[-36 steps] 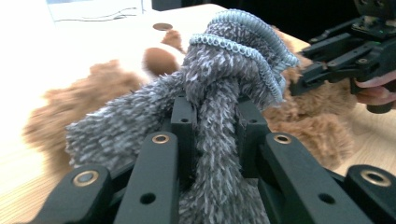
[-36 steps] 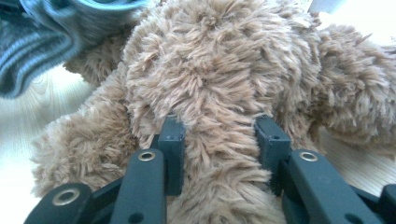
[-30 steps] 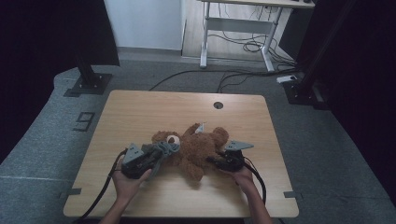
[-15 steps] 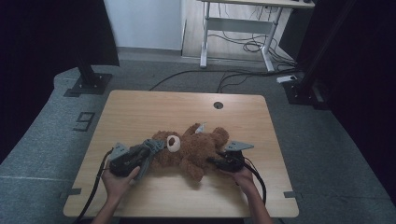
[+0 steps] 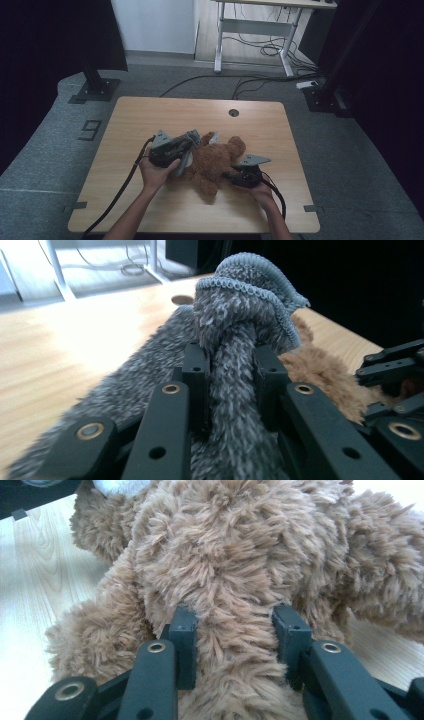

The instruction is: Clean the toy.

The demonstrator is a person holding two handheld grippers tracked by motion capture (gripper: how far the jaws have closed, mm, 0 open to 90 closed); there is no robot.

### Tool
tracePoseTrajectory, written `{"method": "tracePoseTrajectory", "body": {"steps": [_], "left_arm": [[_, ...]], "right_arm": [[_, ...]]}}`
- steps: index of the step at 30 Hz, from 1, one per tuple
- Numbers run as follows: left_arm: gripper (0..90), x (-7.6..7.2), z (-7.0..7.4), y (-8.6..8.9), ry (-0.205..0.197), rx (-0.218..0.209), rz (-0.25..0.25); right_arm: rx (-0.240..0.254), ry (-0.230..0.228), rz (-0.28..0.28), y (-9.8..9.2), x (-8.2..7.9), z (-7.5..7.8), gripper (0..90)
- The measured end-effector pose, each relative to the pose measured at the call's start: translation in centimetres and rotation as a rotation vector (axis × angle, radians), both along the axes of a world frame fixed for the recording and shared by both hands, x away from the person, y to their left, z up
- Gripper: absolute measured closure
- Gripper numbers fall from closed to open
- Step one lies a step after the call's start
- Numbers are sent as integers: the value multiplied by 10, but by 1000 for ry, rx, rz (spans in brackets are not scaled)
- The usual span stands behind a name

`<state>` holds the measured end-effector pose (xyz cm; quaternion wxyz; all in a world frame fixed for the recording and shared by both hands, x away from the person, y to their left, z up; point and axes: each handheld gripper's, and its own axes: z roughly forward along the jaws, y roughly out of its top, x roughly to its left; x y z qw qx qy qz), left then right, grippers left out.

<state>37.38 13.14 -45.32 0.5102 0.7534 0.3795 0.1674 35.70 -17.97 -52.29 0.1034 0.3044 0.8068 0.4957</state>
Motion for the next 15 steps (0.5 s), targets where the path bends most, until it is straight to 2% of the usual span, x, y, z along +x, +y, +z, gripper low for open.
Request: {"method": "tracePoseTrajectory", "body": {"steps": [4,6,10,13,15], "left_arm": [[725,2,-10,-2,38,25,-17],[727,2,-16,-1,56,27,-24],[738,0,-28,8,83,-24,-31],[743,-5,-32,10,81,-40,-31],[744,-10,-34,9,72,-38,-33]], "right_arm": [[-13,-4,12,0,-1,1,601],[-27,-12,22,1,-3,2,551],[-33,-22,3,-1,-7,8,421],[9,-30,-33,-7,-10,17,358],[66,-39,-60,-11,-11,25,344]]}}
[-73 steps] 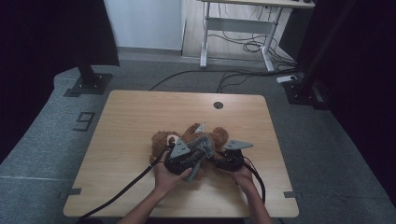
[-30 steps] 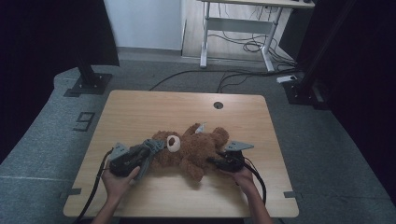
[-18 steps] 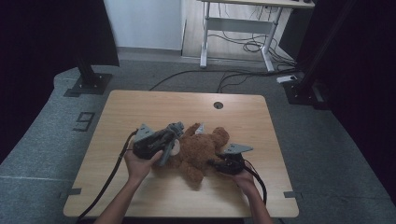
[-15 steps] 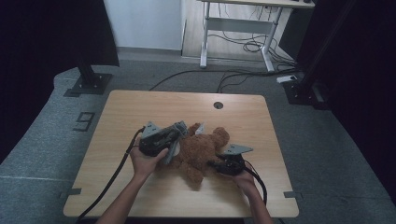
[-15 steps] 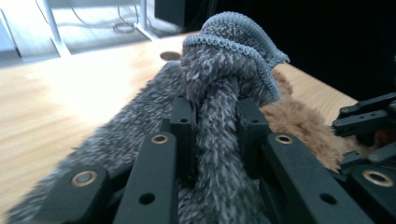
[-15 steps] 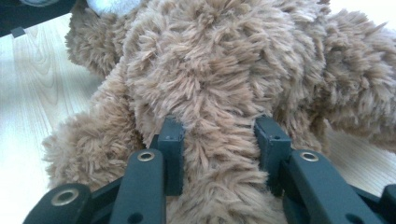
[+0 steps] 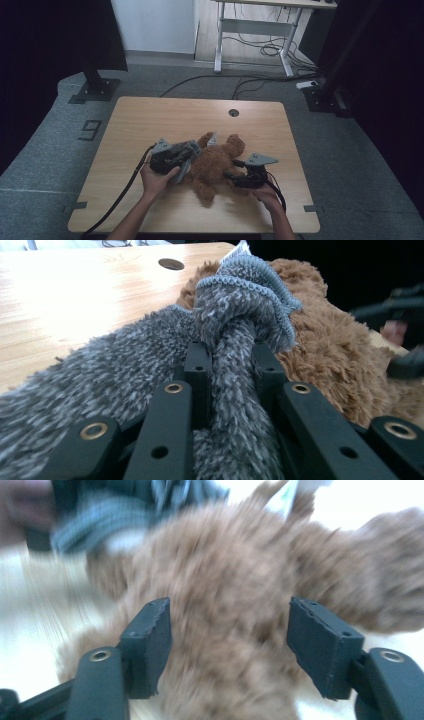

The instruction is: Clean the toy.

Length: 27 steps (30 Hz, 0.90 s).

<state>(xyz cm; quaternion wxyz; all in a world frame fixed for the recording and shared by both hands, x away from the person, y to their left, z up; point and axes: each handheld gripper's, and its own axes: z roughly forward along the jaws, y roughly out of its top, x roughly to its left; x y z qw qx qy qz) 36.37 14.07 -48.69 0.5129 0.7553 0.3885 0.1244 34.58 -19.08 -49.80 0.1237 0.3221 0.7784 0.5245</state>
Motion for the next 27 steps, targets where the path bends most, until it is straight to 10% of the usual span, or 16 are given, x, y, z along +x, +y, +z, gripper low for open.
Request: {"method": "tracePoseTrajectory", "body": {"steps": [4,14,27], "left_arm": [[746,-9,-2,-1,-17,0,-3],[747,-21,-6,1,-32,-12,-2],[746,-20,28,-38,-45,12,-63]], "right_arm": [[54,31,-41,3,4,12,293],[-31,101,-34,31,11,-6,226],[-68,30,-18,31,-1,-19,539]]}}
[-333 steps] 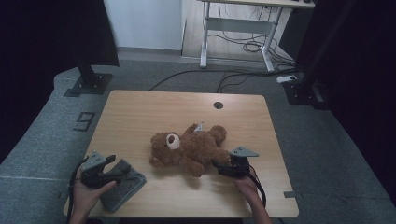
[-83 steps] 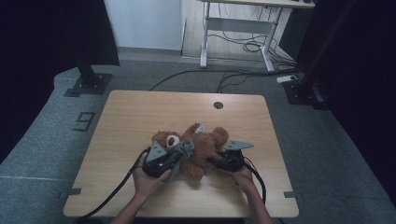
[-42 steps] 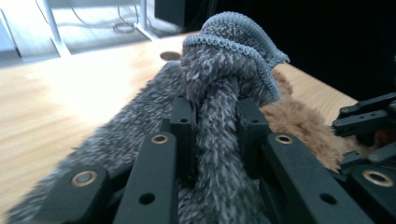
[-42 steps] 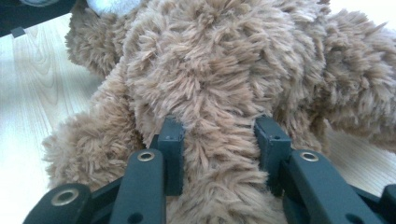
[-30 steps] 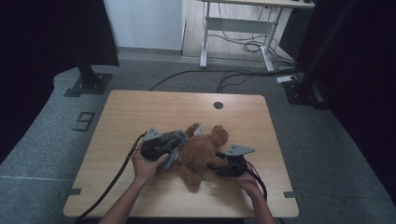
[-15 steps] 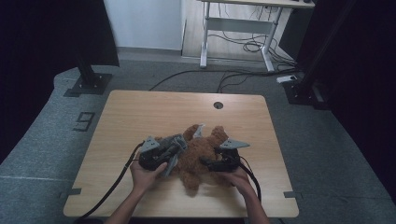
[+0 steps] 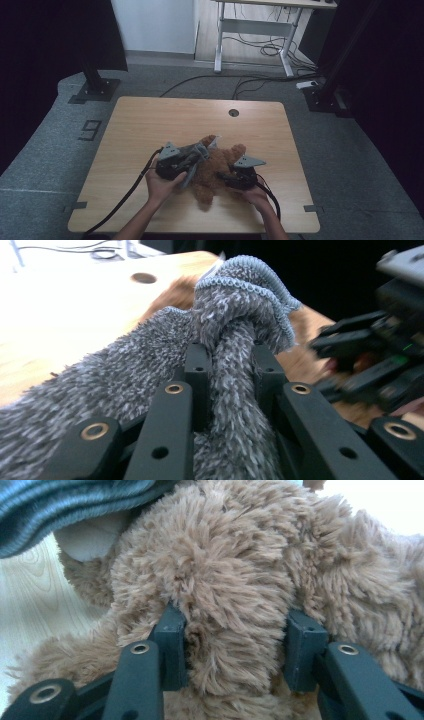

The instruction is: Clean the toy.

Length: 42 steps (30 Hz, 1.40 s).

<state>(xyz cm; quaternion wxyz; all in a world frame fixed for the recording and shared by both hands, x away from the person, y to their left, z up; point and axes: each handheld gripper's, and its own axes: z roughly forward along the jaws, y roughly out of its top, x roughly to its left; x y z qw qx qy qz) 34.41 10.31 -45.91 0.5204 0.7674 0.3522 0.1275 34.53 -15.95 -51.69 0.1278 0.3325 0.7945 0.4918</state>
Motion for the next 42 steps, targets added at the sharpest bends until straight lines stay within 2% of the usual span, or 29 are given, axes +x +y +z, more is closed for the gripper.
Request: {"method": "tracePoseTrajectory", "body": {"steps": [4,7,9,10,11,14,17,21,25,29,33,38,42], "left_arm": [[744,-1,8,-36,-15,-1,-55],[741,2,-2,-57,-8,34,-65],[740,3,-14,-64,-11,63,-59],[740,2,-20,-66,-43,87,-54],[741,0,-22,-66,-63,101,-49],[742,-3,-19,-63,-77,117,-45],[742,-6,-19,-50,-83,112,-31],[741,-11,-22,-20,-91,111,22],[745,-19,-21,10,-115,71,57],[746,-29,-15,28,-152,37,89],[746,-28,-11,43,-137,10,100],[746,-29,-7,66,-137,13,152],[747,-28,-18,91,-104,38,204]], "right_arm": [[-8,-14,-1,3,-2,0,539],[-7,-14,-1,2,-2,0,540],[-5,-9,-3,2,-2,-1,545],[-7,-5,-10,2,-2,-1,549],[-4,2,-14,1,-1,-2,553],[12,12,-8,-1,0,-3,561],[14,11,-9,-1,0,-3,564],[20,14,-8,-2,1,-3,568],[25,12,2,-2,0,-2,569],[21,10,4,-1,0,-2,568],[22,9,4,-1,0,-2,568],[30,16,1,-2,1,-3,568],[42,26,-1,-3,2,-3,568]]}}
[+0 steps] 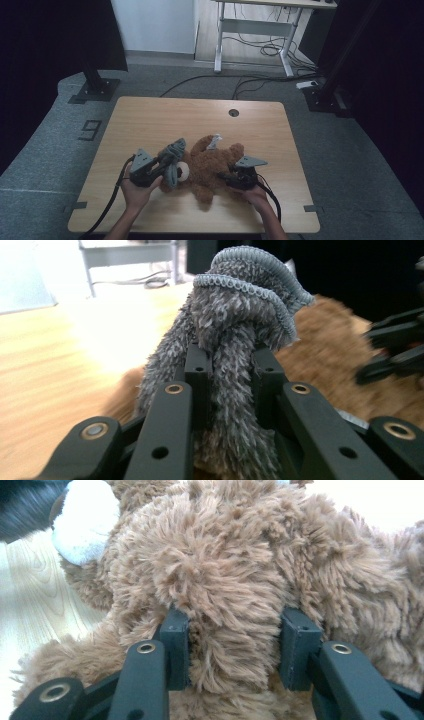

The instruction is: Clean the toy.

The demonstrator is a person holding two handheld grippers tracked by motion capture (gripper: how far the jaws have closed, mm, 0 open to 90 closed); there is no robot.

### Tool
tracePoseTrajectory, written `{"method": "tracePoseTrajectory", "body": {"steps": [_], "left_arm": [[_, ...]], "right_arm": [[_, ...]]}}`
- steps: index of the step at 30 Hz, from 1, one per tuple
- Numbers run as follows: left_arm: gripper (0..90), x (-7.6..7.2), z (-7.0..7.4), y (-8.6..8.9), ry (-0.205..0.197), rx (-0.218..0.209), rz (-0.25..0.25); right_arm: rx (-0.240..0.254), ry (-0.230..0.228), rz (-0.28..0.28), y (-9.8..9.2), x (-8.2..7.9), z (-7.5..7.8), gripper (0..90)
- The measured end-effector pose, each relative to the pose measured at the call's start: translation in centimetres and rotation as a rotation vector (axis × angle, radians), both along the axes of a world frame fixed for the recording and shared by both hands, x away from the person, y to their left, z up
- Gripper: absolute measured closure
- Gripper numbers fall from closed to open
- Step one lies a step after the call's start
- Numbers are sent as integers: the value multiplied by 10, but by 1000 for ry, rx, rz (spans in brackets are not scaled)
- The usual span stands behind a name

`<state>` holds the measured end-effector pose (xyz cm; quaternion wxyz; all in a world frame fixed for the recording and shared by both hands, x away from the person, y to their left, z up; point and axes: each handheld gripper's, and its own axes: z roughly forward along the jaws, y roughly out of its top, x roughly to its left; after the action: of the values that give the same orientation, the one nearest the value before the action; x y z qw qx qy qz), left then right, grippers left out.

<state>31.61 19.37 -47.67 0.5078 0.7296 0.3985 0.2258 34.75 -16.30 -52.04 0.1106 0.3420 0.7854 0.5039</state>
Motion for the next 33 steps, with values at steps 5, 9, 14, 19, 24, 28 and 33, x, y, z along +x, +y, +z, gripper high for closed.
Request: {"method": "tracePoseTrajectory", "body": {"steps": [5,9,14,19,24,28,33], "left_arm": [[747,1,-21,27,68,2,63],[748,1,-26,32,82,-32,63],[749,0,-4,5,35,-67,-18],[748,4,13,-43,10,-46,-126],[748,10,20,-94,4,-11,-213],[747,22,13,-129,54,-18,-267],[748,29,-5,-143,71,12,-262]], "right_arm": [[6,5,-5,0,0,0,568],[13,10,-7,-1,1,-1,568],[17,10,-11,-1,2,-1,567],[18,10,-11,-1,1,-1,567],[19,10,-11,-1,1,-1,567],[17,8,-13,-1,1,-1,566],[13,11,-20,-1,2,-2,565]]}}
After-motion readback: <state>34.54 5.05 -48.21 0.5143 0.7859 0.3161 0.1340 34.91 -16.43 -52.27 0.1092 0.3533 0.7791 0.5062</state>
